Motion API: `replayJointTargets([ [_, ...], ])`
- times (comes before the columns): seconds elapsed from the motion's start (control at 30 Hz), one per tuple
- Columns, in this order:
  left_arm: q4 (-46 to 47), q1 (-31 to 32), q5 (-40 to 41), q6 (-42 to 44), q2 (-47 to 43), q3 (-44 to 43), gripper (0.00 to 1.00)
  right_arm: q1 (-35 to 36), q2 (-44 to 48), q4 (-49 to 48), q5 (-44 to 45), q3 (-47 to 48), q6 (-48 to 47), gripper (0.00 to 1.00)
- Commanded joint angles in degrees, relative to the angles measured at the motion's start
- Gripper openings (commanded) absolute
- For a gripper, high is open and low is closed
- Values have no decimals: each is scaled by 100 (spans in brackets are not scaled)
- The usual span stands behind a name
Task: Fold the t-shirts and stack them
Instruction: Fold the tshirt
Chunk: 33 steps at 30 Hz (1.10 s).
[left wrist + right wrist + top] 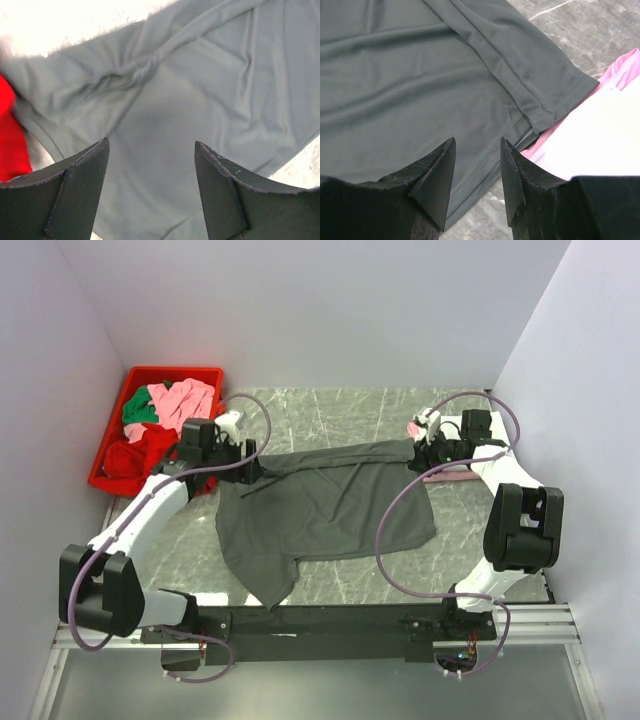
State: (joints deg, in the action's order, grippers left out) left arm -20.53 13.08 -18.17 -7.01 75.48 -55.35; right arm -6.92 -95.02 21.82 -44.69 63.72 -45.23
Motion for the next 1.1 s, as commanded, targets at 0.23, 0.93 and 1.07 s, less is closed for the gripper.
replayJointTargets([
  [0.23,-338,63,-547,1754,2356,-1804,71,6,511,-3,-365,-150,216,48],
  [0.93,-592,555,798,1966,3570,-2735,19,6,590,-20,-436,-352,261,48],
  [1.07,-575,669,666,1914,3351,-2587,1,15,608,-12,-436,-361,269,48],
])
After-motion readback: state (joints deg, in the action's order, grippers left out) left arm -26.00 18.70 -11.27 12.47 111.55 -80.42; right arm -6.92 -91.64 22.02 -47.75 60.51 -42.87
